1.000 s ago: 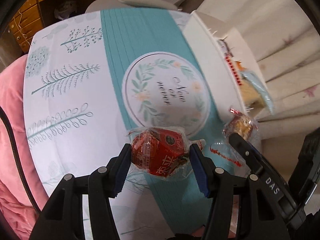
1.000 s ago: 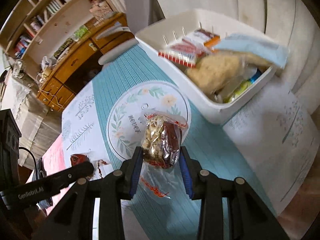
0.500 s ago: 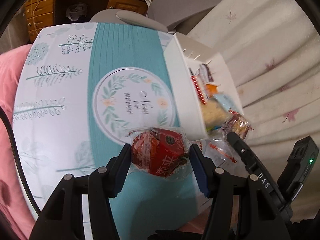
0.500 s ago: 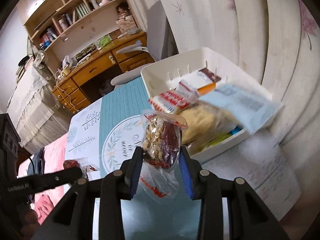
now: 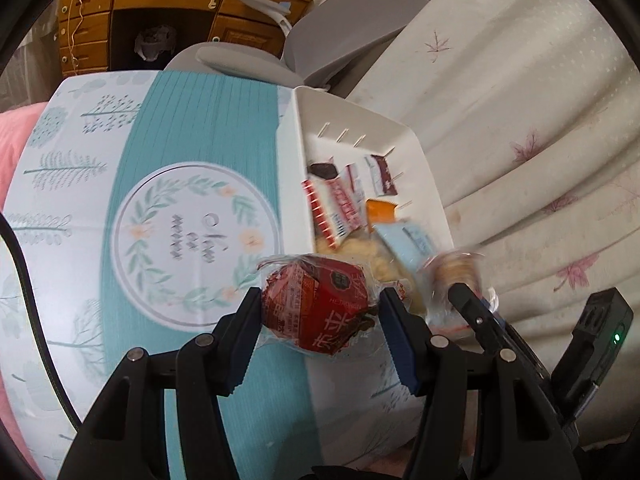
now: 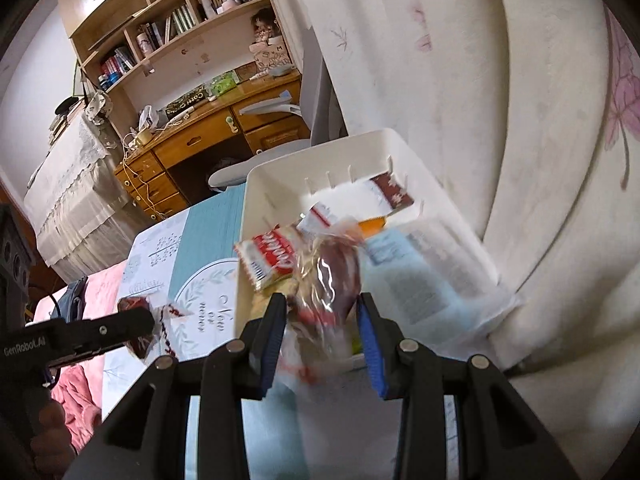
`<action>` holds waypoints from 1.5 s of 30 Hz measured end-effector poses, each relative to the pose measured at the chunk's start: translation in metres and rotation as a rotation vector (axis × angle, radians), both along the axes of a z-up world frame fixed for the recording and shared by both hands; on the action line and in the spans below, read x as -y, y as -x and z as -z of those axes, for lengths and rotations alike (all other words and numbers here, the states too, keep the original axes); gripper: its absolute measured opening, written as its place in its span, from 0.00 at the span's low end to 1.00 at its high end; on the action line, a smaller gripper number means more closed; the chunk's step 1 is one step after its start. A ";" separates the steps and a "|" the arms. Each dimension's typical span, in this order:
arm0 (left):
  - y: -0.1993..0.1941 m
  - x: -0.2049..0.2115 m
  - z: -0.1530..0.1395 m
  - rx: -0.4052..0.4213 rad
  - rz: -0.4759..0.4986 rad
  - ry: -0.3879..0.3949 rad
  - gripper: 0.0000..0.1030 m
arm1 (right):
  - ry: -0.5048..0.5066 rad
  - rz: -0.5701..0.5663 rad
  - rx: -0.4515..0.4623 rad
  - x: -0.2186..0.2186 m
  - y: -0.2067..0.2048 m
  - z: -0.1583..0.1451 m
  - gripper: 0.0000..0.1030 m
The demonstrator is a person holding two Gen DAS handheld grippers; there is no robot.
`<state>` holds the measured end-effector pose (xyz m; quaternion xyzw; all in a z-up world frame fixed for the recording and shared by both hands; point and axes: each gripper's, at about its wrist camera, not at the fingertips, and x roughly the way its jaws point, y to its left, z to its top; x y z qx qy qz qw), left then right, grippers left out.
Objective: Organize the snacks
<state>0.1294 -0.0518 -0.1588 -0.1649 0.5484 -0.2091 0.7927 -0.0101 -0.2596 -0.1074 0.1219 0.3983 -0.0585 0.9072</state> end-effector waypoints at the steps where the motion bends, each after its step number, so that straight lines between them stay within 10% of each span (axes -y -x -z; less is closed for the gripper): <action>1: -0.002 0.005 0.000 0.004 -0.002 0.001 0.56 | 0.004 -0.013 0.010 0.006 -0.001 -0.002 0.35; 11: -0.012 0.065 -0.003 0.037 0.013 -0.032 0.57 | 0.003 -0.060 0.034 0.042 -0.009 -0.007 0.35; 20: -0.004 0.071 -0.002 0.031 -0.018 -0.056 0.81 | -0.060 -0.035 0.002 0.066 -0.006 0.005 0.35; 45: 0.095 -0.040 0.012 -0.079 -0.134 -0.218 0.85 | -0.142 -0.009 -0.255 -0.004 0.064 0.020 0.48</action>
